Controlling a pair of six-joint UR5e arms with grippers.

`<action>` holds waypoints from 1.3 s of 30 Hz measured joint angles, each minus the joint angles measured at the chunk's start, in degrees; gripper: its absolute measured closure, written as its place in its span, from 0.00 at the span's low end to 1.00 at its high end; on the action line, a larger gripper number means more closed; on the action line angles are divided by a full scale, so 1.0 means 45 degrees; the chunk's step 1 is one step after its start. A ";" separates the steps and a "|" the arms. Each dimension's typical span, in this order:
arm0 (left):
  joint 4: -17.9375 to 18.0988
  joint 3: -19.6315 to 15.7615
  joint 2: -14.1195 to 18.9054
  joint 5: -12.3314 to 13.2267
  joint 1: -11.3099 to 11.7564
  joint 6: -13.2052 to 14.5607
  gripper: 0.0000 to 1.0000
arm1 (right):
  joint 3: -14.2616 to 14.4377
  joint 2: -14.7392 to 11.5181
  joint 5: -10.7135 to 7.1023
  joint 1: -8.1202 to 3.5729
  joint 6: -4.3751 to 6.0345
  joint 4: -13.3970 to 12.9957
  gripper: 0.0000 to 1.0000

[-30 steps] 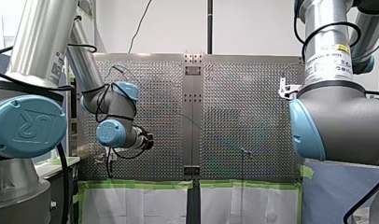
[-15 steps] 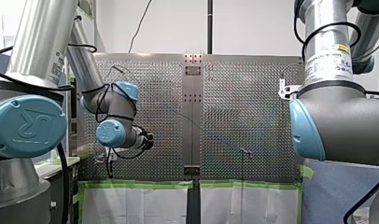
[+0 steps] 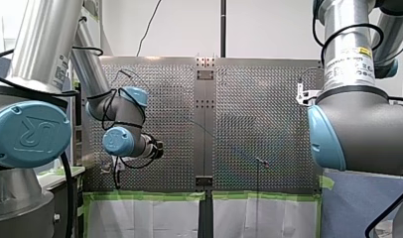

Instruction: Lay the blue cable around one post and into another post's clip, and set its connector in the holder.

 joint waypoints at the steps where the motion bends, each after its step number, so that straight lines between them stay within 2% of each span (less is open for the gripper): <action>1: -0.0006 0.0000 0.0001 0.0000 0.0001 0.0000 0.00 | -0.0002 0.0001 -0.0010 0.0002 0.0023 -0.0009 1.00; 8: -0.0016 0.0013 0.0000 0.0007 0.0001 0.0000 0.00 | -0.0012 0.0002 -0.0036 0.0011 0.0146 -0.0049 1.00; 18: -0.0017 0.0016 0.0000 0.0002 0.0001 0.0016 0.00 | -0.0011 0.0001 -0.0021 0.0032 0.0456 -0.0065 1.00; 19: -0.0019 0.0015 0.0000 0.0002 0.0001 0.0016 0.00 | -0.0014 0.0000 -0.0039 0.0019 0.0400 -0.0033 1.00; 21: -0.0020 0.0015 0.0000 0.0001 0.0001 0.0017 0.00 | -0.0028 -0.0017 -0.0147 -0.0099 -0.0099 0.0169 1.00; 22: -0.0020 0.0016 0.0000 0.0001 0.0001 0.0018 0.00 | -0.0031 -0.0025 -0.0181 -0.0142 -0.0234 0.0237 1.00; 39: 0.0032 0.0013 0.0000 0.0001 0.0001 0.0000 0.00 | -0.0011 -0.0003 -0.0192 -0.0149 -0.0265 0.0256 1.00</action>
